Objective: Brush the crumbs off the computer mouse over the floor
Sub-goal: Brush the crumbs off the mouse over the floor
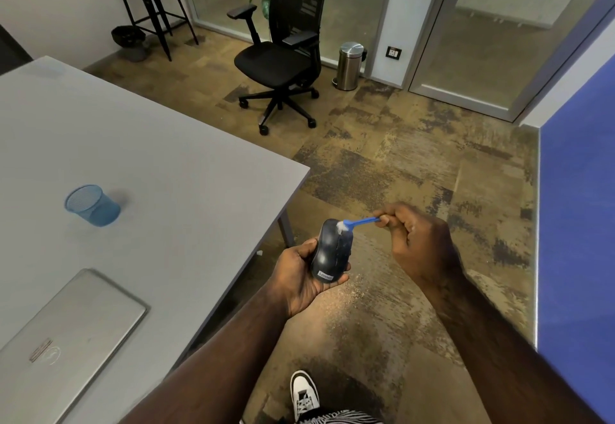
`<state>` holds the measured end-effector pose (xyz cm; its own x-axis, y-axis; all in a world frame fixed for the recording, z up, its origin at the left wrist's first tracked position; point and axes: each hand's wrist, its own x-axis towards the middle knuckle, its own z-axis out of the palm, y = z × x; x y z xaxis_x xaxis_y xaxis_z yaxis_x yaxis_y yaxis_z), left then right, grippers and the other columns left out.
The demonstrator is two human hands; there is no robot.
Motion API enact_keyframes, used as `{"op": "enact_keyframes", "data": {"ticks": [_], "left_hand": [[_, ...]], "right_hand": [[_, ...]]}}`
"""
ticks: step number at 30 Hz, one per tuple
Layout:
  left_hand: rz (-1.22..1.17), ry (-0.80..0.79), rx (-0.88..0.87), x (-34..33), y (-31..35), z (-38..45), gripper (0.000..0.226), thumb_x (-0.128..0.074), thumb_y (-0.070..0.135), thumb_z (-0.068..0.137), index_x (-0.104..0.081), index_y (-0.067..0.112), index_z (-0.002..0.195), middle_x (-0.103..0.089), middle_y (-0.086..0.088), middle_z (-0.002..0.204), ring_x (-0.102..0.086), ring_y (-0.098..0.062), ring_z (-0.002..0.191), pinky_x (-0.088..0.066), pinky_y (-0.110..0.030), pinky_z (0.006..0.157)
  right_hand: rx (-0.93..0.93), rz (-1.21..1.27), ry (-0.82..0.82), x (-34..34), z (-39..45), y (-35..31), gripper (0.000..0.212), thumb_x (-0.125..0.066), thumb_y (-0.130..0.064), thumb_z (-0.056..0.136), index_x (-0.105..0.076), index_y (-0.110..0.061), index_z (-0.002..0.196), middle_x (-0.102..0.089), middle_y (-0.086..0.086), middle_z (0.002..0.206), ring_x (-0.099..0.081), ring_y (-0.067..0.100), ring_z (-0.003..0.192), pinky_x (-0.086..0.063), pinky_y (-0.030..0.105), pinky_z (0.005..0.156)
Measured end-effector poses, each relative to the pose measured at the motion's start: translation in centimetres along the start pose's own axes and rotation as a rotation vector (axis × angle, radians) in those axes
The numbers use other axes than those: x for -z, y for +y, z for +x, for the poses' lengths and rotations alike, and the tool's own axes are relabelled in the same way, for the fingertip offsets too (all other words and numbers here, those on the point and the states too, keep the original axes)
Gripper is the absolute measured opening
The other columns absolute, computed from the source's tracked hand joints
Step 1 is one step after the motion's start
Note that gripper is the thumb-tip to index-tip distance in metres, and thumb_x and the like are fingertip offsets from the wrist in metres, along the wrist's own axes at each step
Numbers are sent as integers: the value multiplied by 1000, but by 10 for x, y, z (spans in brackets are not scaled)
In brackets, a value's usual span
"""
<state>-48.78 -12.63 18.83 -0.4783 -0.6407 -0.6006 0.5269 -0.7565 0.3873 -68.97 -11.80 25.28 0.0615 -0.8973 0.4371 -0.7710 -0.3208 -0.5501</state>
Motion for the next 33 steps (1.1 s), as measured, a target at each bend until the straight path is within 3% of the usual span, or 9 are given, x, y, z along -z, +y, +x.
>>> {"op": "enact_keyframes", "data": {"ticks": [6, 10, 14, 16, 20, 23, 27, 30, 33], "left_hand": [[-41, -35, -3, 3, 2, 2, 57, -32, 40, 98, -51, -2, 132, -58, -29, 118, -61, -39, 89, -59, -43, 67], [-111, -49, -15, 5, 2, 5, 53, -38, 39, 98, -52, -2, 128, -68, -28, 105, -69, -39, 79, -61, -44, 66], [-154, -77, 9, 6, 1, 6, 59, -32, 40, 100, -57, -8, 121, -65, -32, 107, -68, -41, 85, -60, -44, 72], [-172, -104, 34, 7, 1, 6, 63, -30, 40, 99, -63, -11, 114, -64, -32, 108, -68, -41, 86, -60, -44, 74], [-179, -132, 41, 7, 2, 6, 65, -29, 41, 98, -63, -11, 116, -66, -31, 105, -69, -40, 85, -60, -44, 74], [-199, -73, 20, 6, 2, 7, 55, -33, 40, 99, -57, -5, 119, -68, -31, 102, -70, -40, 80, -61, -46, 67], [-196, -110, 33, 6, 5, 7, 59, -30, 41, 99, -55, -7, 124, -65, -31, 107, -69, -41, 84, -60, -45, 72], [-195, -124, 48, 6, 6, 6, 62, -28, 41, 99, -54, -9, 125, -64, -32, 108, -68, -41, 85, -60, -45, 73], [-191, -100, 30, 5, 6, 6, 58, -30, 40, 99, -54, -6, 124, -65, -31, 107, -68, -41, 85, -61, -45, 71]], "right_hand": [[86, 118, -87, 1, -7, 2, 18, -64, 1, 87, -72, -14, 94, -67, -14, 78, -61, -8, 63, -38, 2, 52], [68, 195, -89, -2, -13, 4, 11, -61, -9, 88, -71, -13, 90, -70, -13, 78, -68, 6, 65, -54, 29, 52], [-60, 83, -2, -9, -15, 6, 17, -62, -2, 90, -72, -13, 97, -72, -10, 80, -61, -10, 62, -45, 3, 55], [-174, 36, 72, -9, -11, 10, 18, -61, -3, 92, -73, -13, 101, -74, -6, 81, -56, -17, 57, -36, -2, 50], [-72, 68, 26, -6, -12, 5, 17, -62, 0, 89, -72, -11, 98, -74, -4, 79, -59, -17, 65, -38, -1, 48], [33, 164, -108, -4, -20, -4, 16, -60, -7, 87, -71, -17, 93, -72, -11, 80, -66, -3, 69, -52, 15, 54], [-54, 73, 11, -6, -16, -2, 18, -62, -1, 88, -72, -14, 96, -73, -9, 79, -59, -15, 64, -37, 0, 51], [-131, 24, 117, -4, -11, 5, 18, -63, -1, 90, -73, -14, 98, -74, -4, 79, -57, -15, 61, -34, -1, 48], [-2, 130, -41, -4, -16, -1, 17, -62, -4, 88, -72, -16, 95, -71, -10, 76, -62, -7, 62, -42, 6, 48]]}}
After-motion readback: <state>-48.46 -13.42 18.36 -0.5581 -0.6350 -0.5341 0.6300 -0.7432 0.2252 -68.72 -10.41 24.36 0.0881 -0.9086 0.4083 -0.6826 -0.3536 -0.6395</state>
